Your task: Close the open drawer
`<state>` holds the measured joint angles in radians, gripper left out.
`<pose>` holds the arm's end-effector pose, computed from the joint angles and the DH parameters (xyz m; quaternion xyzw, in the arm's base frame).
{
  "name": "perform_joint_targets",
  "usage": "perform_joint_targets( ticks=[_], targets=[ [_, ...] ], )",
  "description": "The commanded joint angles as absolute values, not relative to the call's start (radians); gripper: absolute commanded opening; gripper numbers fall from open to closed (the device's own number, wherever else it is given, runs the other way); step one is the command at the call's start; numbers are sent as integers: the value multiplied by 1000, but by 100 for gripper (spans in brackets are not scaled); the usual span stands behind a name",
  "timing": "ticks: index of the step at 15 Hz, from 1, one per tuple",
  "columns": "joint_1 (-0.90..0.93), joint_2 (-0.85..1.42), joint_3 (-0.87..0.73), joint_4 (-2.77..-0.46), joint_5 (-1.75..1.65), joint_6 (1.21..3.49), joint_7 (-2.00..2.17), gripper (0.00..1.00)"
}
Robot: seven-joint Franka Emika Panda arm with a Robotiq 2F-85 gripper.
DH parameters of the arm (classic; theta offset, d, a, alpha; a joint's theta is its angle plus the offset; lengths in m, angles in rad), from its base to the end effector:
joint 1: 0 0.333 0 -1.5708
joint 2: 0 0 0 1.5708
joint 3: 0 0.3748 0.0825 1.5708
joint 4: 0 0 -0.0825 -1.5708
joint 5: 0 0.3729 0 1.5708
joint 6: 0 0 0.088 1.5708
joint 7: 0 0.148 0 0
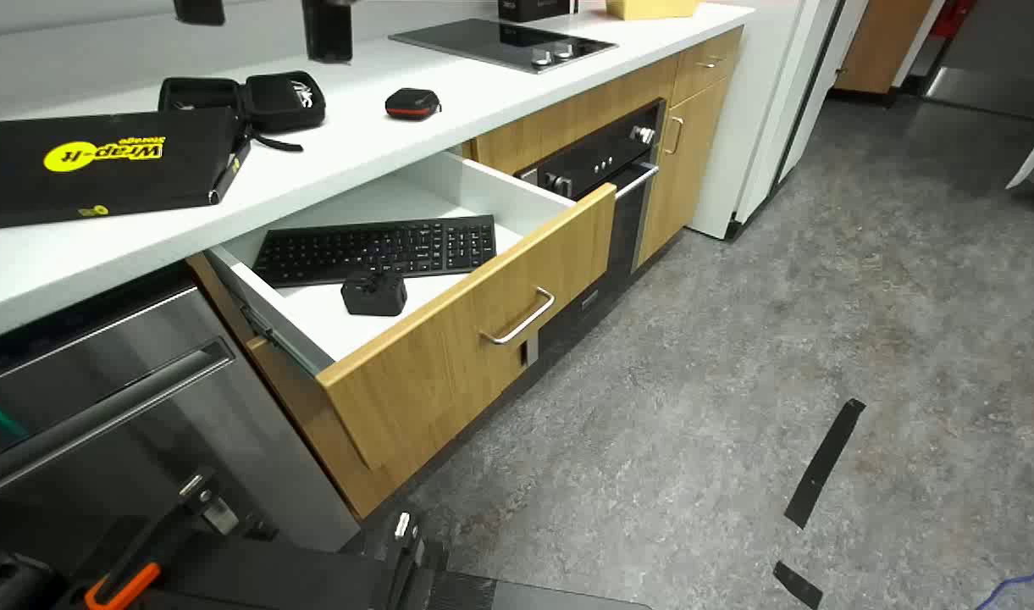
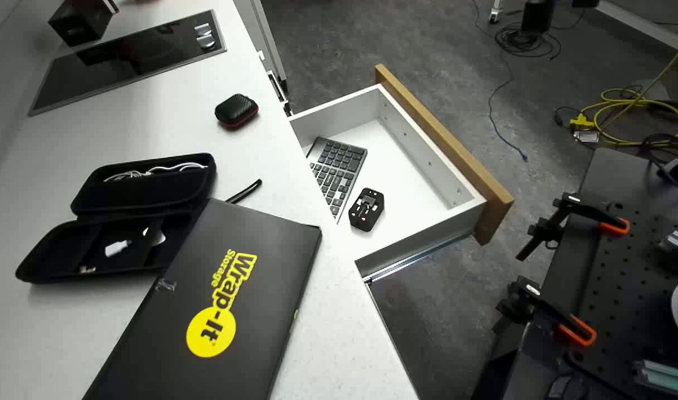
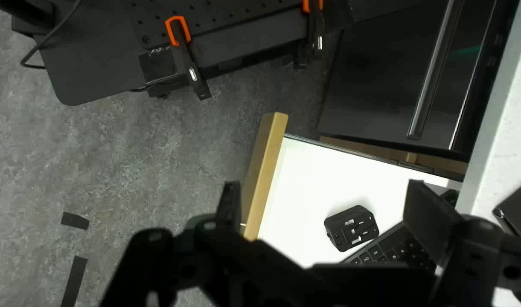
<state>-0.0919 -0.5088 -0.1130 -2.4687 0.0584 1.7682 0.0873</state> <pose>0.3185 -0.0617 0.4728 -0.9833 0.1434 0.0942 0.0602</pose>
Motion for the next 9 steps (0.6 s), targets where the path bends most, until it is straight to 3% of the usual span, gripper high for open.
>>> perform_joint_targets(
  ticks=[1,4,9],
  targets=[
    [-104,-508,-103,-2467,63,1766,82,100],
    [-114,-485,-94,-2472,42,1813,107,100],
    [-190,-296,-102,-2524,-101,2193,202,100]
  ],
)
